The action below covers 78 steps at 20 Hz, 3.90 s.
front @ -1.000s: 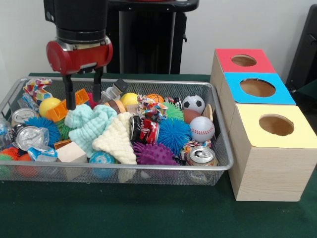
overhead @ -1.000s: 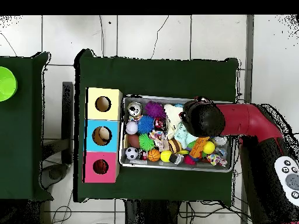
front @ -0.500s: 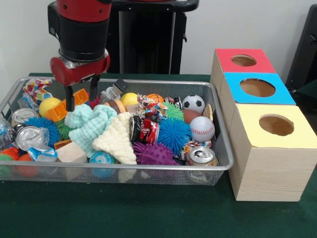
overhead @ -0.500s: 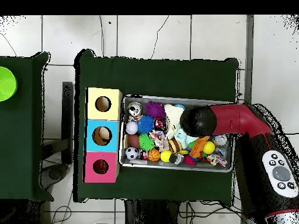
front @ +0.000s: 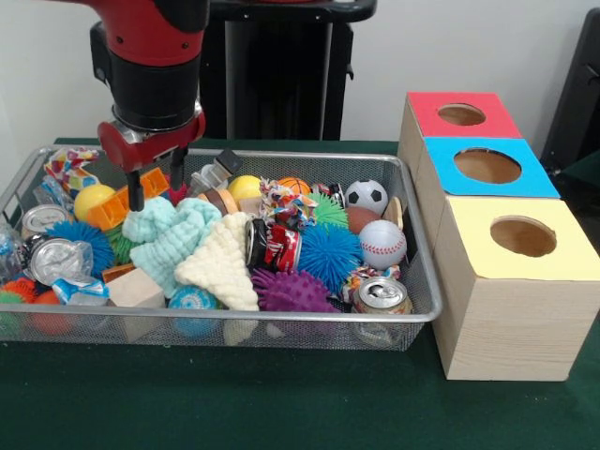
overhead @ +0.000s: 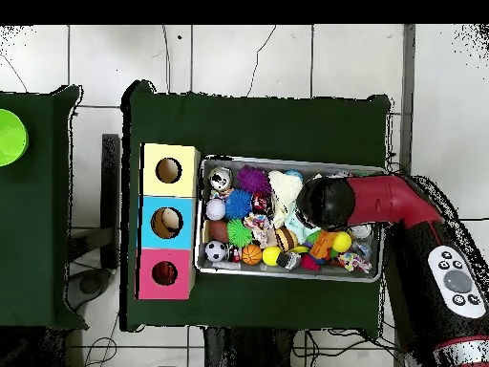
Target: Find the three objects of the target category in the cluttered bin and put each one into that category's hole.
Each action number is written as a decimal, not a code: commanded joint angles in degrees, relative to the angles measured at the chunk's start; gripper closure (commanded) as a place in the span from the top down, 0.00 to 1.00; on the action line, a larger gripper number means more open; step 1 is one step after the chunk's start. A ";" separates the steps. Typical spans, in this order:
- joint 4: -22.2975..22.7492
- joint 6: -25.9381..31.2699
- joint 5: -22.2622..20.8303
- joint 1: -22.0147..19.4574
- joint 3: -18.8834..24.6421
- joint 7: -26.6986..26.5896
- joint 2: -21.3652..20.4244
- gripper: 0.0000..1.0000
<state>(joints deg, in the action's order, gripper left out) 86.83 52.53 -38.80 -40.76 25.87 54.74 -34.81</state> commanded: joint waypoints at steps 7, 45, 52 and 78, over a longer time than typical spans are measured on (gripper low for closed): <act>3.29 -4.60 -1.97 -4.61 5.88 -11.26 5.39 1.00; 5.77 -8.35 -3.52 -8.51 12.75 -8.38 11.40 0.00; 6.81 -7.08 -5.54 -6.58 11.57 -7.71 7.87 0.00; 26.71 -10.03 13.28 1.12 14.15 7.37 -14.19 0.00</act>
<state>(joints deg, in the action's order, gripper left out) 108.80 46.45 -26.97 -40.16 39.09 54.74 -47.60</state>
